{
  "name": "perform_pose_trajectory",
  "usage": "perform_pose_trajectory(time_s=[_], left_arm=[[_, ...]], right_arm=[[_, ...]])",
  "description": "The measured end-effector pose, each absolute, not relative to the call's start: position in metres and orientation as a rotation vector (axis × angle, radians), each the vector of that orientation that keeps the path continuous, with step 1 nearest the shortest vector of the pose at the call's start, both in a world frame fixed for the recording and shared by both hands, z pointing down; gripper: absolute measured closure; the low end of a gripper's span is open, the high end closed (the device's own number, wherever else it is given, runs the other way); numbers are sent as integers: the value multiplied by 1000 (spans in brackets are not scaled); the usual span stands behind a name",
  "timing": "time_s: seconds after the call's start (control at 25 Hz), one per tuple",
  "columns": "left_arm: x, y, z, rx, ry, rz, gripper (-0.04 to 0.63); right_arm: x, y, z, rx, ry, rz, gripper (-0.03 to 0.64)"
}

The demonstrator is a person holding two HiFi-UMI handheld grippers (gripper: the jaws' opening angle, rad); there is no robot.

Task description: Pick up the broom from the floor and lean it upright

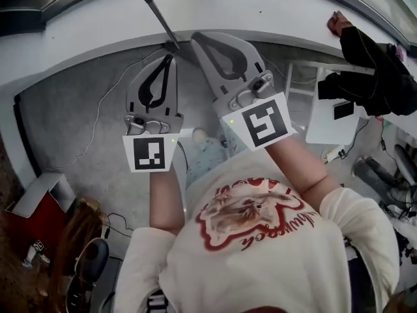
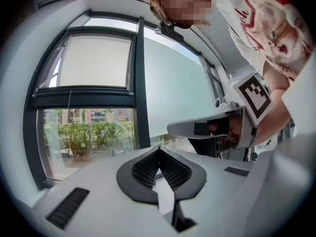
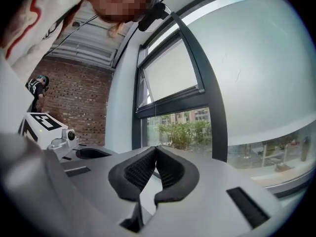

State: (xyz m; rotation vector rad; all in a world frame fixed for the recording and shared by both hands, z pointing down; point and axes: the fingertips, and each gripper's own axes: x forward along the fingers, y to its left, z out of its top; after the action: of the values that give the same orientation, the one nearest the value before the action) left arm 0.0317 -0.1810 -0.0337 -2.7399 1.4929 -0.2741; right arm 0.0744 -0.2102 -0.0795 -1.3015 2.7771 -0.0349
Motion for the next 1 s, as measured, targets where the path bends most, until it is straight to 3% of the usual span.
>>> perform_pose_trajectory(time_s=[0.44, 0.8, 1.0], left_arm=[[4, -20, -121, -2782, 1269, -183, 575], [59, 65, -170, -2796, 1074, -109, 575], [86, 107, -178, -2801, 1091, -52, 575]], right_arm=[[53, -14, -161, -1415, 2639, 93, 592], [102, 65, -222, -1466, 2580, 225, 592], [122, 115, -209, -1449, 2709, 225, 592]])
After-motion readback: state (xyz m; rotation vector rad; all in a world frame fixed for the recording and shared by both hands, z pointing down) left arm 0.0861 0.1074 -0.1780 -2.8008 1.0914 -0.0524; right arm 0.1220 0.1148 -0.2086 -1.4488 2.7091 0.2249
